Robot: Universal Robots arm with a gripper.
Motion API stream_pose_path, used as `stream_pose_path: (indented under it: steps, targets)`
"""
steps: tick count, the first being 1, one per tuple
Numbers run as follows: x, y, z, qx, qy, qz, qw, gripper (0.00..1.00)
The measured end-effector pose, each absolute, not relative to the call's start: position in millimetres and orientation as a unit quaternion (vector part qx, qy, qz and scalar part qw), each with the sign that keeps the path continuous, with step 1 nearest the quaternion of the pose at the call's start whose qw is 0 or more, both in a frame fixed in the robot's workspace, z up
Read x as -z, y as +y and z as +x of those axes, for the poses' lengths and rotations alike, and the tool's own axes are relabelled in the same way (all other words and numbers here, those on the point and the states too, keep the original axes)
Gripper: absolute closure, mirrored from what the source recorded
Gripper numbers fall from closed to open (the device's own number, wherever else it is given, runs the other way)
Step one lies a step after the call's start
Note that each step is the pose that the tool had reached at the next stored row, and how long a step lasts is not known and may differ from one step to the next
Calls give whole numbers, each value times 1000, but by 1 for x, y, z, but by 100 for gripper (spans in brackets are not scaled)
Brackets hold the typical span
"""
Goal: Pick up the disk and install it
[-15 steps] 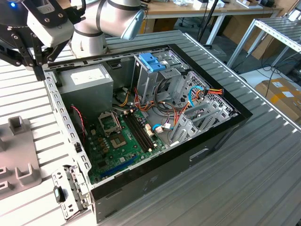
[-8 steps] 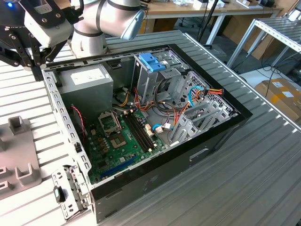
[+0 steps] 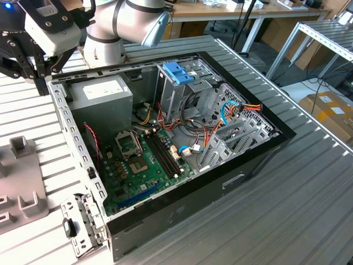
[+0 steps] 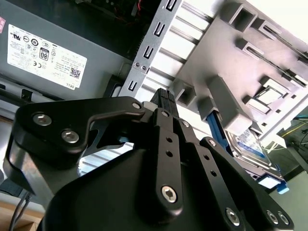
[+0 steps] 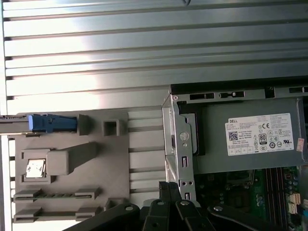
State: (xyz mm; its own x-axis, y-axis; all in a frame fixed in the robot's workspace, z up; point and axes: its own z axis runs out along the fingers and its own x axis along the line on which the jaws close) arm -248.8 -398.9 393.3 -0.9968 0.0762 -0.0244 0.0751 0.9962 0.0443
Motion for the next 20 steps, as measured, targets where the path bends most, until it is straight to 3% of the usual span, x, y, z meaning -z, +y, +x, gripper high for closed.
stream_pose_path:
  steps: [20]
  targets:
    - [-393,-399,-261,-22,999,38,13,89]
